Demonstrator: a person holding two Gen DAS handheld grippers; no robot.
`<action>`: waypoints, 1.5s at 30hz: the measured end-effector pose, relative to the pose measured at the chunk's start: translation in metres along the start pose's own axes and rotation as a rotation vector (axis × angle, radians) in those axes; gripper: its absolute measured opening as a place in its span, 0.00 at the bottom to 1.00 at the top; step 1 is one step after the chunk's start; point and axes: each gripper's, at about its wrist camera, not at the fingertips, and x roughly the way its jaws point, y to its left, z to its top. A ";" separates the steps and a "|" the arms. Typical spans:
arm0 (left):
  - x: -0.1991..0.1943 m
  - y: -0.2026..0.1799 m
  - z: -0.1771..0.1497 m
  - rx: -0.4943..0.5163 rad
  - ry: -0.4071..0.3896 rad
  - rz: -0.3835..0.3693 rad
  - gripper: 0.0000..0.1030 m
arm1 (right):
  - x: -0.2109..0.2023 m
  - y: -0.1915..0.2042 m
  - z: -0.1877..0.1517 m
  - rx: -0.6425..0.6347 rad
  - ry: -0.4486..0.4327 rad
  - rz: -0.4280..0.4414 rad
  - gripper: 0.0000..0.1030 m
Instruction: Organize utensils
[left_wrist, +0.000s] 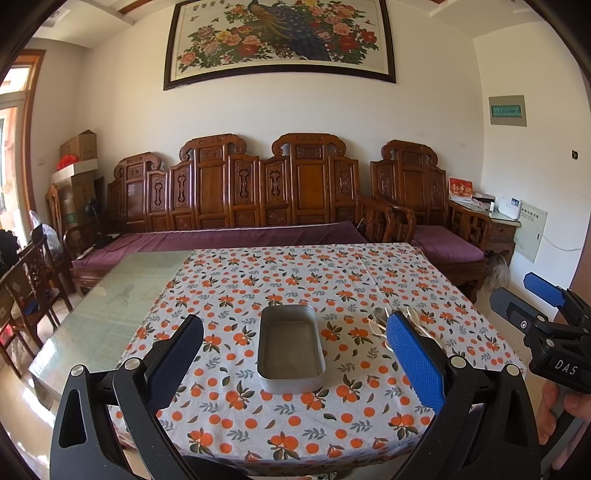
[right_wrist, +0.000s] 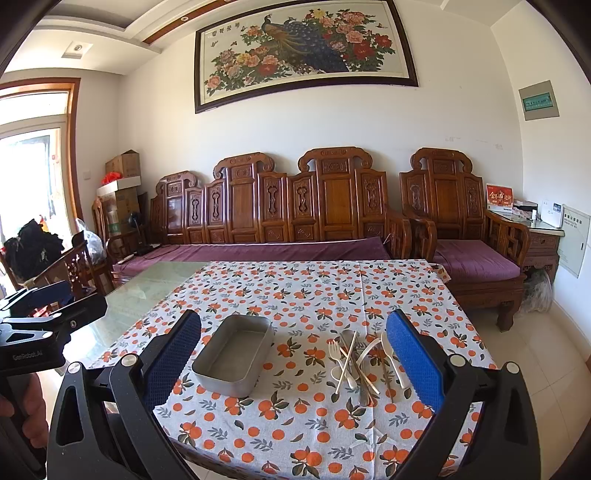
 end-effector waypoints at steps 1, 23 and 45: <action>-0.008 0.002 -0.001 -0.005 -0.004 0.002 0.93 | 0.000 0.000 0.000 0.000 0.000 0.000 0.98; -0.010 -0.002 0.004 -0.003 -0.007 -0.003 0.93 | -0.001 -0.002 0.000 0.001 -0.002 0.001 0.98; 0.048 -0.007 -0.030 0.023 0.157 -0.040 0.93 | 0.032 -0.028 -0.022 0.012 0.071 -0.018 0.98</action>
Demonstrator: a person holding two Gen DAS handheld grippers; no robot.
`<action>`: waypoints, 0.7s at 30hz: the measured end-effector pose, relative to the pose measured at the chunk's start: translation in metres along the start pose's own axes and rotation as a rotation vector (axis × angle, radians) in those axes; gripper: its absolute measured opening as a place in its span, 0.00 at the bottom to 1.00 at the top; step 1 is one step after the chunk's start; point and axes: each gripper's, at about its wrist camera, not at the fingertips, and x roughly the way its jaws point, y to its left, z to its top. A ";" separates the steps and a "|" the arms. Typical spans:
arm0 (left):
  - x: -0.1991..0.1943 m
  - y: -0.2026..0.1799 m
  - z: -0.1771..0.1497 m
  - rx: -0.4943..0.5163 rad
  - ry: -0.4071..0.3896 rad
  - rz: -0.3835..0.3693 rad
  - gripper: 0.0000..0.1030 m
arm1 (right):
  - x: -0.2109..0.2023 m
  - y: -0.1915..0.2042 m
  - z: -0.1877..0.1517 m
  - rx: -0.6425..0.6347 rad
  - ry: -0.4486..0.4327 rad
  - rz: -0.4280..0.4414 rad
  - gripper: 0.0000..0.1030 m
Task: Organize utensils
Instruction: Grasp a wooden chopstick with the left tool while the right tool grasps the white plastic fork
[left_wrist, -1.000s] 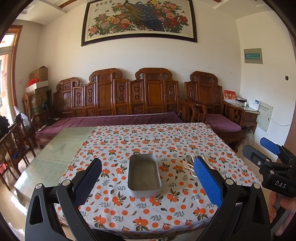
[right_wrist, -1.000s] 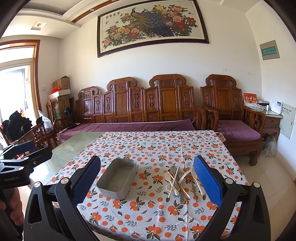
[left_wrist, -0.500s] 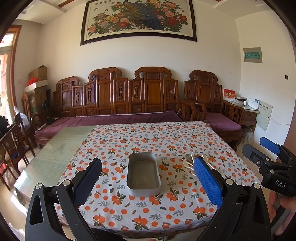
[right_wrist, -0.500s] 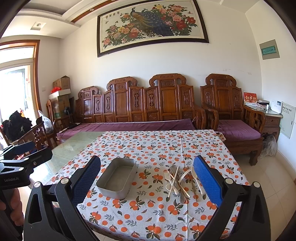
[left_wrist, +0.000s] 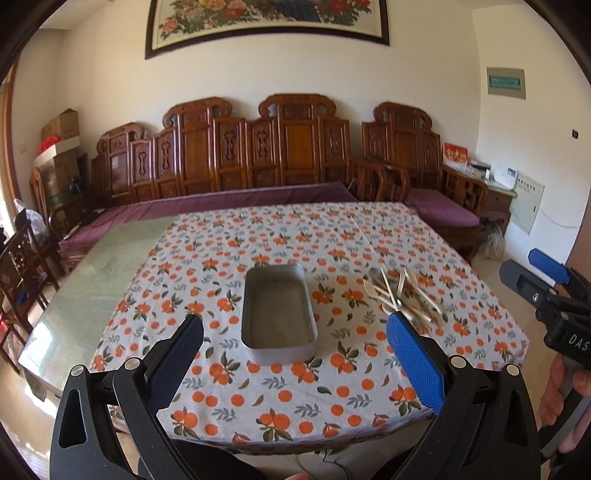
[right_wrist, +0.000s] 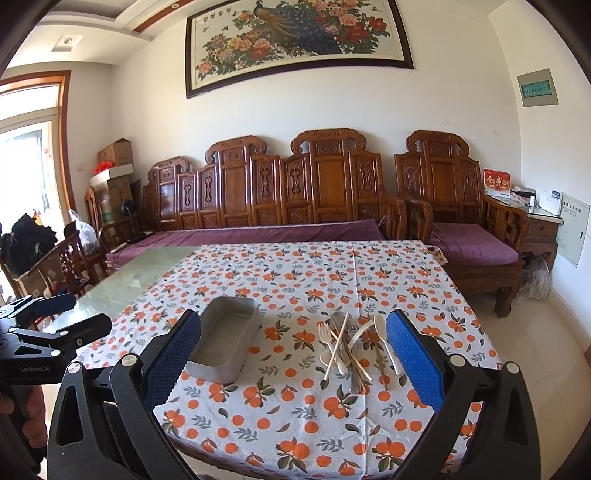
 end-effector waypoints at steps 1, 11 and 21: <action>0.004 -0.001 -0.002 0.007 0.005 -0.001 0.93 | 0.004 -0.003 -0.001 0.000 0.009 -0.002 0.98; 0.054 -0.010 -0.011 0.037 0.092 -0.046 0.93 | 0.041 -0.024 -0.011 -0.001 0.068 -0.017 0.98; 0.102 -0.019 -0.010 0.075 0.202 -0.131 0.93 | 0.090 -0.052 -0.017 -0.033 0.157 -0.042 0.92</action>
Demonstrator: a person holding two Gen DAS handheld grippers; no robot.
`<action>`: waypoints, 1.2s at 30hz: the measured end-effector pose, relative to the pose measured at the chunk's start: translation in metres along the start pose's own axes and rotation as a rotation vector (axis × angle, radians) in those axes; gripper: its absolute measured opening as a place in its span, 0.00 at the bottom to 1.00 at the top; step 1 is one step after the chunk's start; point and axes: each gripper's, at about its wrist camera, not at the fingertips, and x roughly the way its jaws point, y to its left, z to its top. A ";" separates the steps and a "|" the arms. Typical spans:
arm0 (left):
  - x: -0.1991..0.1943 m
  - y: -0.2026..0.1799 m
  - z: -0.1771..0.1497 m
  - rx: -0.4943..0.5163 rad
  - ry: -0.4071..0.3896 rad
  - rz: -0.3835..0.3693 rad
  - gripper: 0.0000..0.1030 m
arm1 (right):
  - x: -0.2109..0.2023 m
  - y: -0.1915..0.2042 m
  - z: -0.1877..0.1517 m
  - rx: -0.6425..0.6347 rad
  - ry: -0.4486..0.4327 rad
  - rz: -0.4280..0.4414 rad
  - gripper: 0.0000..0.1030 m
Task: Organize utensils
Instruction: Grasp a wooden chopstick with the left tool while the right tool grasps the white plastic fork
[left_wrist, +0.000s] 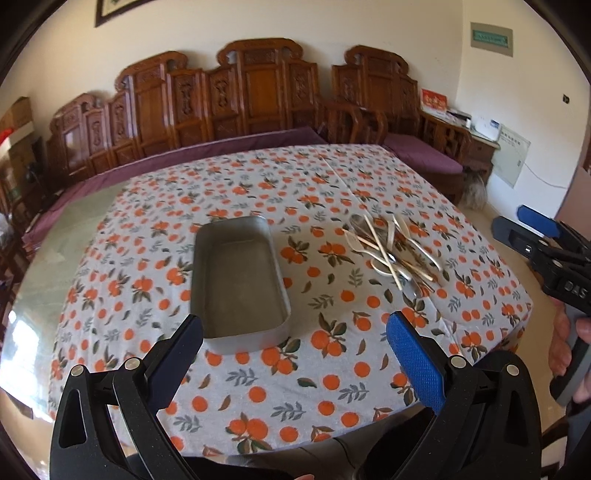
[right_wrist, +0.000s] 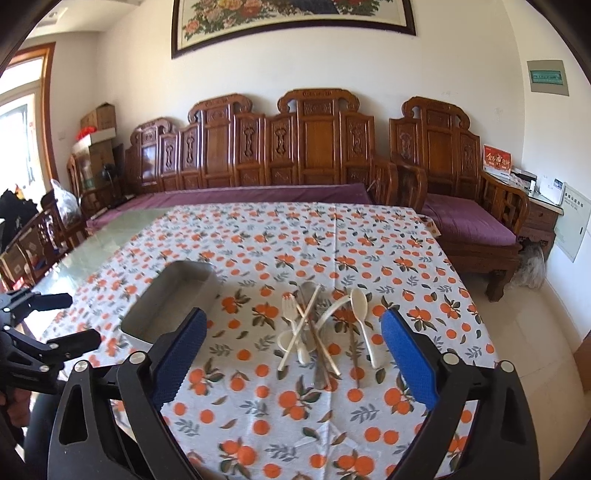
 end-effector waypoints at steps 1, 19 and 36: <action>0.003 -0.002 0.002 0.007 0.000 -0.007 0.93 | 0.006 -0.004 0.001 0.000 0.011 -0.006 0.90; 0.080 -0.046 0.037 0.060 0.064 -0.139 0.93 | 0.083 -0.070 0.004 -0.020 0.172 0.002 0.56; 0.190 -0.098 0.034 -0.019 0.273 -0.248 0.45 | 0.121 -0.104 -0.037 0.029 0.284 0.003 0.50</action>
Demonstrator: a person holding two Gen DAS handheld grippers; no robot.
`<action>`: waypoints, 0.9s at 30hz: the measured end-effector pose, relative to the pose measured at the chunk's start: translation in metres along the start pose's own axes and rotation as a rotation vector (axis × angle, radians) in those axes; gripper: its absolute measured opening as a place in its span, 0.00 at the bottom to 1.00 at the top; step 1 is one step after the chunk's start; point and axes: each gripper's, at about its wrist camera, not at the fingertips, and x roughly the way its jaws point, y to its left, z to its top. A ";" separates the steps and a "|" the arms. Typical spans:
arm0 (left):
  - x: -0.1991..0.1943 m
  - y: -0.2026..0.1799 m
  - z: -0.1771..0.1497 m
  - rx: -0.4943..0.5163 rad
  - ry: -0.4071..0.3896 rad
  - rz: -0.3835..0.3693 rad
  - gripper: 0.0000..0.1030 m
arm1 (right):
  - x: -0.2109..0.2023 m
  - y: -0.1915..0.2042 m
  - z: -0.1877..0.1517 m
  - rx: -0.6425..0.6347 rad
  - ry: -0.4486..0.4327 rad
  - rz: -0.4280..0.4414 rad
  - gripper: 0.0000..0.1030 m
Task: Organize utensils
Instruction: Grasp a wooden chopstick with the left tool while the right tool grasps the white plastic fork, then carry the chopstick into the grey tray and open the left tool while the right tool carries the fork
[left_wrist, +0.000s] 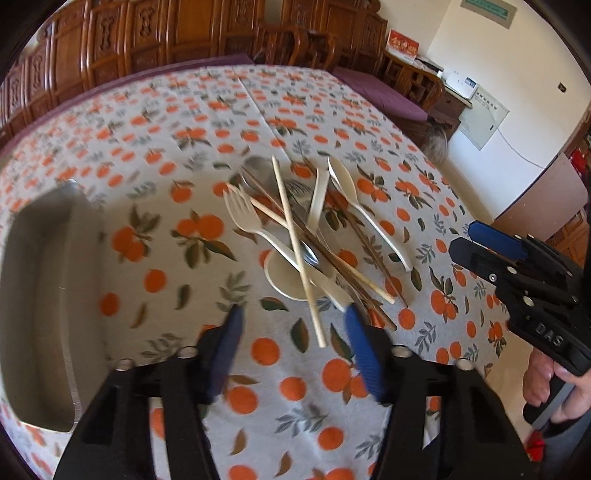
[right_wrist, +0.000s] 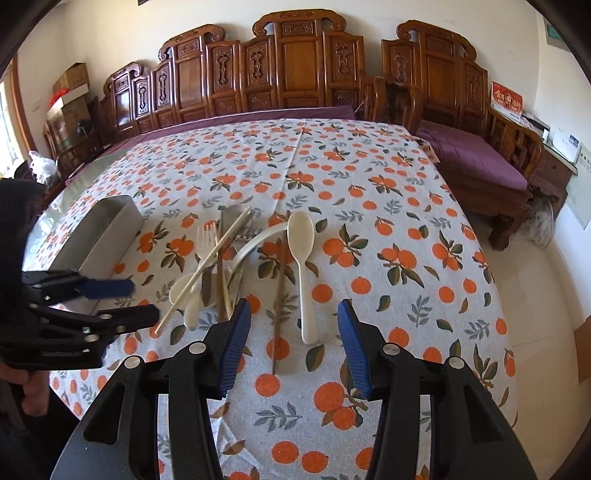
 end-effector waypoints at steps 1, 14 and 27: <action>0.004 0.000 0.000 -0.006 0.004 -0.001 0.39 | 0.001 0.000 -0.001 0.000 0.003 0.002 0.50; 0.006 0.000 -0.008 -0.012 0.014 -0.020 0.04 | 0.009 0.018 -0.008 -0.038 0.017 0.059 0.50; -0.054 0.011 -0.024 0.034 -0.098 0.020 0.04 | 0.027 0.059 -0.011 -0.087 0.019 0.151 0.38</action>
